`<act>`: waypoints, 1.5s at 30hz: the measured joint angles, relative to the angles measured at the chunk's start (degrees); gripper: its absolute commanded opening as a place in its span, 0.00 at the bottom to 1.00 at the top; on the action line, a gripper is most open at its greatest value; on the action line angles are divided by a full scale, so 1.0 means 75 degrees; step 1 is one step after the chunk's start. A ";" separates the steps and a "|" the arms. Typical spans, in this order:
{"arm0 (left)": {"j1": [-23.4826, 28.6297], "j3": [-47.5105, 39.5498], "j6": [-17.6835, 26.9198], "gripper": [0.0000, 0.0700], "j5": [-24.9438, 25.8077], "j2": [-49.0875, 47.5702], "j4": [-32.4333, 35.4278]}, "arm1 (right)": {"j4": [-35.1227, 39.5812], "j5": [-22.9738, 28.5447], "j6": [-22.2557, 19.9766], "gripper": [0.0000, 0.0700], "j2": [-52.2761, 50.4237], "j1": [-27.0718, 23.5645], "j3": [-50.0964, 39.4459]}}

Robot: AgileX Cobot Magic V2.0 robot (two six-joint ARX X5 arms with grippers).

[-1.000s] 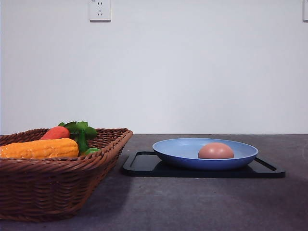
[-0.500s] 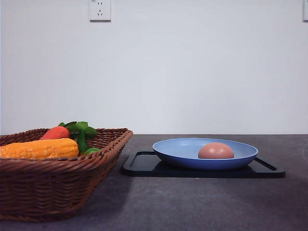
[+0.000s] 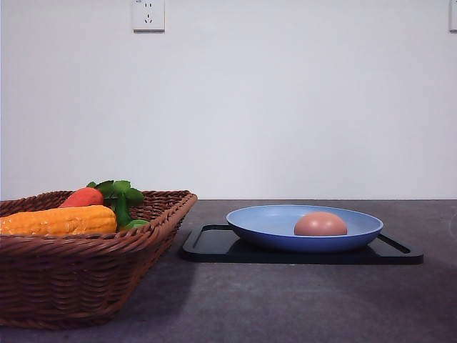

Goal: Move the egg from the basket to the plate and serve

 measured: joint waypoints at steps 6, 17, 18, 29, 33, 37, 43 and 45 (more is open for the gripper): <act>0.0000 0.0000 0.0000 0.00 0.0000 0.0000 -0.0002 | 0.0000 0.0000 0.0000 0.00 0.0000 0.0000 0.0000; 0.0000 0.0000 0.0000 0.00 0.0000 0.0000 0.0000 | 0.0000 0.0000 0.0000 0.00 0.0000 0.0000 0.0000; 0.0000 0.0000 0.0000 0.00 0.0000 0.0000 0.0000 | 0.0000 0.0000 0.0000 0.00 0.0000 0.0000 0.0000; 0.0000 0.0000 0.0000 0.00 0.0000 0.0000 -0.0001 | 0.0000 0.0000 0.0000 0.00 0.0000 0.0000 0.0000; 0.0000 0.0000 0.0000 0.00 0.0000 0.0000 0.0000 | 0.0000 0.0000 0.0000 0.00 0.0000 0.0000 0.0000; 0.0000 0.0000 0.0000 0.00 0.0000 0.0000 -0.0001 | 0.0000 0.0000 0.0000 0.00 0.0000 0.0000 0.0000; 0.0000 0.0000 0.0000 0.00 0.0000 0.0000 -0.0001 | 0.0000 0.0000 0.0000 0.00 0.0000 0.0000 0.0000; 0.0000 0.0000 0.0000 0.00 0.0000 0.0000 -0.0001 | 0.0000 0.0000 0.0000 0.00 0.0000 0.0000 0.0000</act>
